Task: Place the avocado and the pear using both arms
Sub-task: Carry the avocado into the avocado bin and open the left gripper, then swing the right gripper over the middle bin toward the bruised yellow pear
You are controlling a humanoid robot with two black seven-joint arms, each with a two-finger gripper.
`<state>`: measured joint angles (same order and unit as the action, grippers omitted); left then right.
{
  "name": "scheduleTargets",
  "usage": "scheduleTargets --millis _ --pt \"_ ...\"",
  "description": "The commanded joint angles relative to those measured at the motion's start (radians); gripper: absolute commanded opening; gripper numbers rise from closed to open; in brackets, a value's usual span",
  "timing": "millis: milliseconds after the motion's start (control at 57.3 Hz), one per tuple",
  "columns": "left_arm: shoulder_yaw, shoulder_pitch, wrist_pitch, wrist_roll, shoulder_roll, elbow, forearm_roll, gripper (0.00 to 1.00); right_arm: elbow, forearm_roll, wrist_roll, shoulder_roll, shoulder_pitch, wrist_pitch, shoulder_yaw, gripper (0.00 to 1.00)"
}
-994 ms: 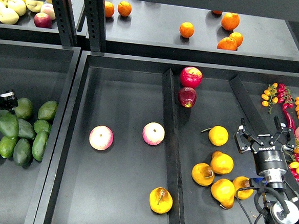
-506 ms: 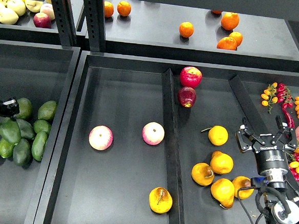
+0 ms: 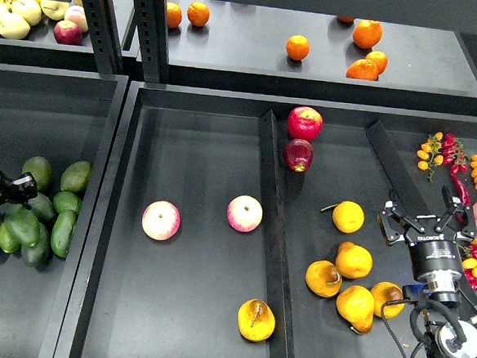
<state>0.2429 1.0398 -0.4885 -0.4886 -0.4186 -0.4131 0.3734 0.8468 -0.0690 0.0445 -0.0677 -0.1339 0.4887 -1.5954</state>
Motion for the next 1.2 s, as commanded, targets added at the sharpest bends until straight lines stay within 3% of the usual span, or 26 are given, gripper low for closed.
scheduleTargets --millis 0,523,768,1186 --pt "-0.002 -0.010 0.000 0.000 0.003 0.000 -0.001 0.55 0.001 0.000 0.000 -0.001 0.002 0.000 0.000 1.00" --pt "-0.008 -0.021 0.000 0.000 0.006 -0.001 0.010 0.81 0.005 0.000 0.000 -0.004 0.007 0.000 -0.001 1.00" --pt "-0.008 -0.020 0.000 0.000 0.004 -0.003 0.010 0.98 0.005 0.000 0.000 -0.015 0.008 0.000 0.000 1.00" --pt "-0.010 -0.020 0.000 0.000 0.000 0.007 0.005 1.00 0.001 0.000 -0.002 -0.035 0.007 0.000 0.002 1.00"
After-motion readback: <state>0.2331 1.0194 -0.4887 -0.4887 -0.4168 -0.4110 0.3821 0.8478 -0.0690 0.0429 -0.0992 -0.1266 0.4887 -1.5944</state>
